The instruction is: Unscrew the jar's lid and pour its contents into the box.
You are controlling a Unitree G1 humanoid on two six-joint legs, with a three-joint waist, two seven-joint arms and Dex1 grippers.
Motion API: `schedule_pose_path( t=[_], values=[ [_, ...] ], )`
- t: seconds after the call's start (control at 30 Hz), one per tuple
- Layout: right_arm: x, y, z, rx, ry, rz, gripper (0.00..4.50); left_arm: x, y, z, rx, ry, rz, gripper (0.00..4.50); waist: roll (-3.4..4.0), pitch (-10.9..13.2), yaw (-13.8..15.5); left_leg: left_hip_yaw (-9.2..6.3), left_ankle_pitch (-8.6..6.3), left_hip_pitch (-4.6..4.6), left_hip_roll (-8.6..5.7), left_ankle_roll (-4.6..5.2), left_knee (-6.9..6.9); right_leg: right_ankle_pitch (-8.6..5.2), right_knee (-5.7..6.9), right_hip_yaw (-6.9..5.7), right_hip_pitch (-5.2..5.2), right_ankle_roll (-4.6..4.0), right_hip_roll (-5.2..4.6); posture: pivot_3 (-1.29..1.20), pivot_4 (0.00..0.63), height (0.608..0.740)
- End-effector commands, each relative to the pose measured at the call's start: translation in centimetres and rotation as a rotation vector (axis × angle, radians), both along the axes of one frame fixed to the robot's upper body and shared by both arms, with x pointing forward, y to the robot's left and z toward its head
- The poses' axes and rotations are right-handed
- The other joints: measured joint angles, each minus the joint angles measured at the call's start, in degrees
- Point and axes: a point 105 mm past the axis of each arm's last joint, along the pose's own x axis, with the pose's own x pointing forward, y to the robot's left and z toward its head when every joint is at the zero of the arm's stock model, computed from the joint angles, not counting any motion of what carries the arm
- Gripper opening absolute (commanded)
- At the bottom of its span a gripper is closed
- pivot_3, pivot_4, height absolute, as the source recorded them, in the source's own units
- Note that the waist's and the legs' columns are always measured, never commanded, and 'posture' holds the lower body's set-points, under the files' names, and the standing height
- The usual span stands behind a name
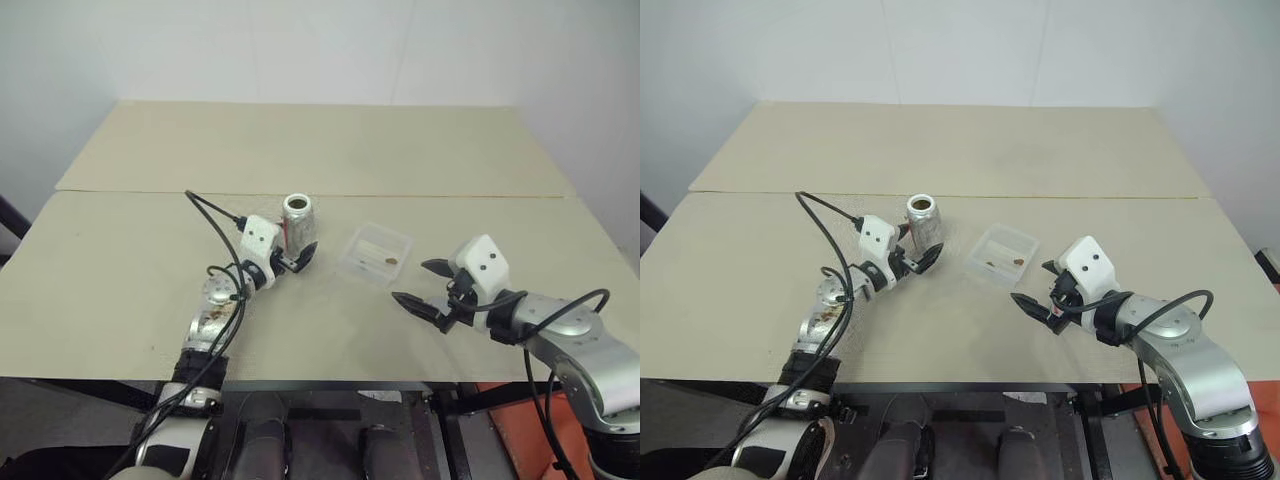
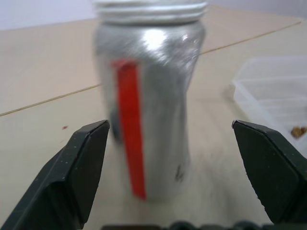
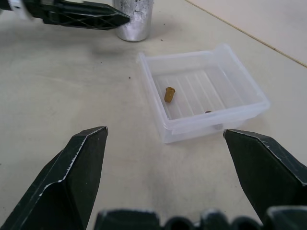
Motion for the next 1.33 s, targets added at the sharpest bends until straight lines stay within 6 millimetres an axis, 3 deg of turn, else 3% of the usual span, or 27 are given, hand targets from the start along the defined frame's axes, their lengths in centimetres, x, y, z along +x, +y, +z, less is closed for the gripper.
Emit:
schedule_pose_path(
  t=[0.03, 0.23, 0.4, 0.53, 0.67, 0.87, 1.1, 1.33],
  values=[
    [0.0, 0.4, 0.8, -0.016, -0.047, 0.031, 4.50, -1.4, 0.1, 1.6, 0.005, -0.047, 0.018, 4.46, 0.01, 0.0, 0.0, 0.00, 0.00, 0.00, 0.00, 0.00, 0.00, 0.00, 0.00, 0.00, 0.01, 0.00, 0.00, 0.00, 0.150, 0.740],
    [-0.3, 0.3, 1.1, -0.033, -0.048, 0.076, 4.50, -5.4, 3.0, 2.3, 0.065, -0.018, 0.062, 4.46, 0.02, 0.0, -0.3, 0.03, -0.01, 0.02, 0.04, 0.00, -0.04, 0.00, 0.00, 0.08, -0.03, 0.00, 0.00, 0.00, 0.150, 0.740],
    [-2.6, -1.1, 0.9, -0.099, -0.053, 0.200, 4.50, -9.7, 4.2, 5.2, -0.077, -0.061, -0.156, 4.46, 0.03, 0.0, 0.2, 0.03, -0.02, 0.14, 0.07, 0.01, -0.06, -0.02, -0.26, 0.05, 0.08, -0.03, 0.00, 0.00, 0.150, 0.740],
    [-3.7, -2.4, 1.8, -0.134, -0.082, 0.283, 4.50, -12.6, 6.1, 5.7, 0.016, -0.020, -0.313, 4.46, 0.04, 0.0, -0.1, 0.12, -0.04, 0.62, 0.10, 0.02, -0.15, -0.07, -0.32, 0.08, 0.49, -0.12, 0.00, 0.00, 0.150, 0.740],
    [-4.0, -3.6, 2.5, -0.167, -0.128, 0.331, 4.50, -14.8, 6.9, 5.6, 0.064, 0.016, -0.365, 4.46, 0.03, 0.0, -0.4, 0.34, -0.04, 1.32, 0.13, 0.01, -0.45, -0.12, -0.47, 0.24, 1.01, -0.21, 0.00, 0.00, 0.150, 0.740],
    [-2.8, -4.6, 3.0, -0.205, -0.159, 0.329, 4.50, -16.3, 7.1, 5.8, 0.021, 0.025, -0.291, 4.46, 0.02, 0.0, -0.6, 0.38, -0.04, 1.33, 0.16, 0.01, -0.47, -0.12, -0.44, 0.30, 0.96, -0.23, -0.01, 0.00, 0.150, 0.740],
    [-3.3, -5.1, 4.3, -0.226, -0.171, 0.384, 4.50, -17.3, 7.7, 6.6, 0.009, 0.027, -0.229, 4.46, 0.02, 0.0, -0.6, 0.39, -0.04, 1.33, 0.16, 0.01, -0.53, -0.14, -0.42, 0.33, 0.94, -0.26, -0.01, 0.00, 0.150, 0.740],
    [-3.5, -5.1, 4.2, -0.259, -0.125, 0.422, 4.50, -18.2, 8.1, 6.2, 0.015, 0.053, -0.193, 4.46, 0.02, 0.0, -0.6, 0.41, -0.04, 1.33, 0.16, 0.01, -0.54, -0.16, -0.42, 0.34, 0.92, -0.30, -0.02, 0.00, 0.150, 0.740]
  ],
)
